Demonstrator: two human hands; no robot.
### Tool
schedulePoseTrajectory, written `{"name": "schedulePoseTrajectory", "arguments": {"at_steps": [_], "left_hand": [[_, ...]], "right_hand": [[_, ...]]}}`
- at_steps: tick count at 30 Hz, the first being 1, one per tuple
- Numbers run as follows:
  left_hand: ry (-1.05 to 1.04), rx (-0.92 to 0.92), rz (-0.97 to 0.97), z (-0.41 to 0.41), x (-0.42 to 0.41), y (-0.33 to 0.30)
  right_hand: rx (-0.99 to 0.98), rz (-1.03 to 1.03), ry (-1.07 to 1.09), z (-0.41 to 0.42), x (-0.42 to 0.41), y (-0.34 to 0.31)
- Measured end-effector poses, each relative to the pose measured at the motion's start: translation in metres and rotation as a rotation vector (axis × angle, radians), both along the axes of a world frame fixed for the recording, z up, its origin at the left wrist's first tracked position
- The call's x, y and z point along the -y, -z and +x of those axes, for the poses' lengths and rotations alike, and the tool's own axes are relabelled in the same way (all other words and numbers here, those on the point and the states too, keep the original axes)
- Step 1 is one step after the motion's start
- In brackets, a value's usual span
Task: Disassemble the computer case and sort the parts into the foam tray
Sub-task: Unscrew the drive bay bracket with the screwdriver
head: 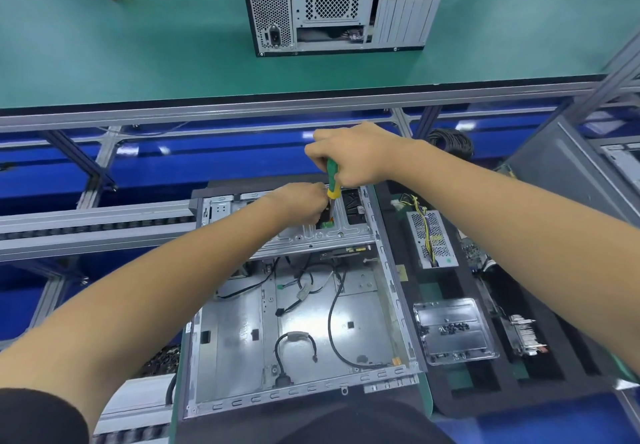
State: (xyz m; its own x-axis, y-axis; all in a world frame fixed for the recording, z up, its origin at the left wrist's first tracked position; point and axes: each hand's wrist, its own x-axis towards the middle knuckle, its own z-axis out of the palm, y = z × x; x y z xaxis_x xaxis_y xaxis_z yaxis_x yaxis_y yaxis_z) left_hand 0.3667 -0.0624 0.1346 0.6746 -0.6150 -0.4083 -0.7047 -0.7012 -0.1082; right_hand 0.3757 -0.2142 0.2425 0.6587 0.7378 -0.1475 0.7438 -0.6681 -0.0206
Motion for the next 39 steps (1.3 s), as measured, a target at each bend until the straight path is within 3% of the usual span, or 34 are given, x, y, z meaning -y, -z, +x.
{"name": "schedulePoseTrajectory", "arguments": {"at_steps": [4,11,14,17,20,25,29,39], "left_hand": [[-0.117,-0.054,-0.138,0.003,-0.005,-0.010],[-0.572,-0.250,-0.851,-0.006,-0.038,0.004],[-0.901,-0.358,-1.177,-0.021,-0.043,0.022],[-1.172,-0.492,-1.376,-0.035,-0.042,0.035],[-1.053,-0.527,-1.312,-0.046,-0.043,0.042],[-0.711,-0.421,-1.241,-0.058,-0.043,0.055],[-0.665,-0.289,-1.288,-0.057,-0.042,0.061],[-0.645,-0.286,-1.240,-0.054,-0.041,0.064]], "right_hand": [[-0.016,0.012,0.014,-0.001,0.000,-0.001],[-0.081,0.098,0.059,-0.003,0.000,-0.004],[-0.124,0.124,0.072,-0.003,0.000,-0.003],[-0.182,0.156,0.076,-0.004,-0.002,0.000],[-0.210,0.167,0.071,-0.004,-0.006,0.002],[-0.235,0.161,0.066,-0.003,-0.010,0.005],[-0.264,0.158,0.079,-0.001,-0.011,0.007],[-0.334,0.147,0.128,0.002,-0.016,0.009]]}}
